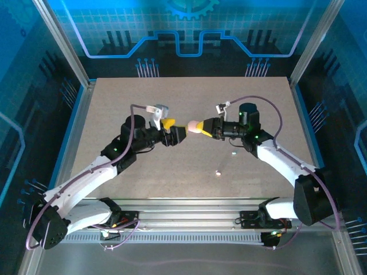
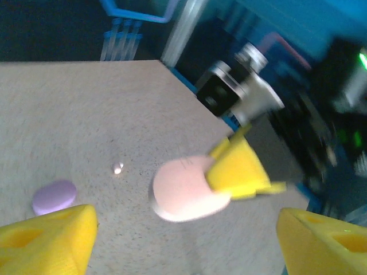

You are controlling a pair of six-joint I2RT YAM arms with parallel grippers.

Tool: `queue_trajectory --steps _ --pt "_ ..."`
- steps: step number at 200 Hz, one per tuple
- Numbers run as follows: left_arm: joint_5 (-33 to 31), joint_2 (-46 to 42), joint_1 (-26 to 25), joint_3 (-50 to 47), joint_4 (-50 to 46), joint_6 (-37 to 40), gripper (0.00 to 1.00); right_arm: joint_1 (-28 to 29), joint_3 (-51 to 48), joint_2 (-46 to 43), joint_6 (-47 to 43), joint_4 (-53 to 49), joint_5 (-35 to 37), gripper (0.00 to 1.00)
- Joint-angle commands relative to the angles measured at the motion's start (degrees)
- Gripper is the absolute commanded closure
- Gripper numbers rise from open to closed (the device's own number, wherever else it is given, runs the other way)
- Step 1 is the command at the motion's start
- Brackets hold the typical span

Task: Insert wireless bluetooth earbuds into charging case

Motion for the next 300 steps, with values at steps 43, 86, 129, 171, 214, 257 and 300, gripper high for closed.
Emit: queue_trajectory --steps 43,86,129,171,214,257,300 --pt "15.79 -1.51 0.23 0.57 -4.08 42.26 0.19 -2.77 11.38 2.35 -6.78 -13.51 -16.97 0.83" --pt "15.22 1.67 0.23 -0.30 5.76 41.98 0.19 -2.58 15.75 2.66 -14.88 -23.96 -19.20 0.83" --pt "17.56 5.26 0.22 1.55 9.98 39.47 0.20 -2.00 16.37 2.76 -17.36 -26.53 -20.05 0.83" --pt "20.89 7.19 0.26 3.70 8.54 38.00 0.30 -1.49 16.75 3.49 -17.46 -26.65 -19.91 0.83" --pt "21.97 8.07 0.25 3.97 10.44 35.77 0.33 -1.14 16.74 4.26 -17.50 -26.41 -19.81 0.83" --pt "22.21 8.84 0.22 5.00 8.35 36.40 0.43 -0.31 16.88 4.68 -17.21 -26.22 -19.68 0.82" --pt "21.51 8.65 0.15 5.56 5.25 38.15 0.54 0.25 17.14 4.55 -16.15 -24.90 -19.72 0.81"
